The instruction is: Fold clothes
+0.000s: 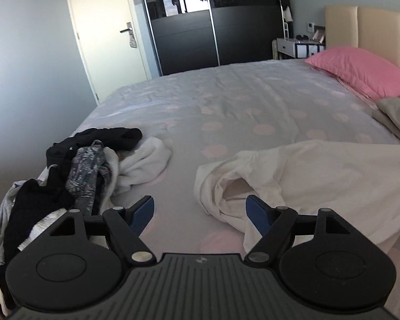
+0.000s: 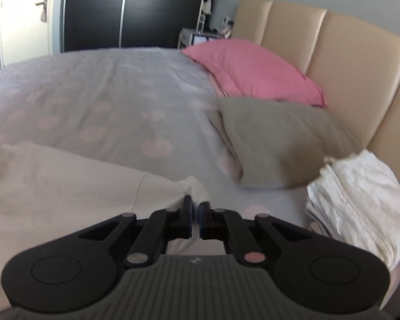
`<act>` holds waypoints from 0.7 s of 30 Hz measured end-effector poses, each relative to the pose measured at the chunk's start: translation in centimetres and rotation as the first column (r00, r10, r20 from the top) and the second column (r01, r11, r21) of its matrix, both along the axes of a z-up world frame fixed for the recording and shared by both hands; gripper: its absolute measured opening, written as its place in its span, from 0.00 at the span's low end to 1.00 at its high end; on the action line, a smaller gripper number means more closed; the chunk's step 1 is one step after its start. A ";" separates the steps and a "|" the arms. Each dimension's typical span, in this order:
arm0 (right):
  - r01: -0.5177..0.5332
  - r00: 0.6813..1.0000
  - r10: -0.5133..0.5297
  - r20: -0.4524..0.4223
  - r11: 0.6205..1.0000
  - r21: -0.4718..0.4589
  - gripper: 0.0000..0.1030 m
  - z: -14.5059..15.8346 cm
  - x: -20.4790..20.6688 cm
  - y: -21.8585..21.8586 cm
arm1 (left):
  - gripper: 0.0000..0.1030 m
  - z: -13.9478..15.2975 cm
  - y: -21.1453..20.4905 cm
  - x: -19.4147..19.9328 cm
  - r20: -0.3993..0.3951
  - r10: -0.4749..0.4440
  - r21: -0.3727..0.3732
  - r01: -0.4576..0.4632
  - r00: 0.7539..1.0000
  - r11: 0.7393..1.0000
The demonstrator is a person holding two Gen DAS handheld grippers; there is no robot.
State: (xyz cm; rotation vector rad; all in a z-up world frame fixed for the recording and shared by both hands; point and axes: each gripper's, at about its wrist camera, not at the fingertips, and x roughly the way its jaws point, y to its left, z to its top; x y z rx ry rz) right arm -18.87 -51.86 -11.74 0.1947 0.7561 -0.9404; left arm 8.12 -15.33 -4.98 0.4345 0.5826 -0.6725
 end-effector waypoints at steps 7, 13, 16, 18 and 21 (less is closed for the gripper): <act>-0.073 0.997 0.075 -0.008 0.983 0.168 0.16 -2.7 -1.7 -3.3 | 0.73 -3.7 -4.2 2.4 -0.060 -0.031 0.085 0.036 0.998 0.996; -0.233 0.972 0.223 0.073 0.952 0.200 0.44 -1.4 0.8 -4.4 | 0.73 -5.7 -7.7 7.7 -0.110 0.009 0.094 0.001 0.994 0.996; -0.284 0.959 0.277 0.063 0.935 0.213 0.58 -2.0 2.5 -5.4 | 0.73 -7.2 -9.2 10.8 -0.156 0.043 0.122 -0.024 0.987 0.992; -0.293 0.956 0.292 0.042 0.927 0.233 0.59 -2.9 3.7 -6.5 | 0.73 -8.7 -10.1 13.1 -0.191 0.074 0.142 -0.047 0.979 0.989; -0.284 0.955 0.298 -0.010 0.920 0.269 0.61 -4.5 5.9 -8.7 | 0.73 -11.0 -11.1 15.7 -0.242 0.114 0.150 -0.079 0.964 0.986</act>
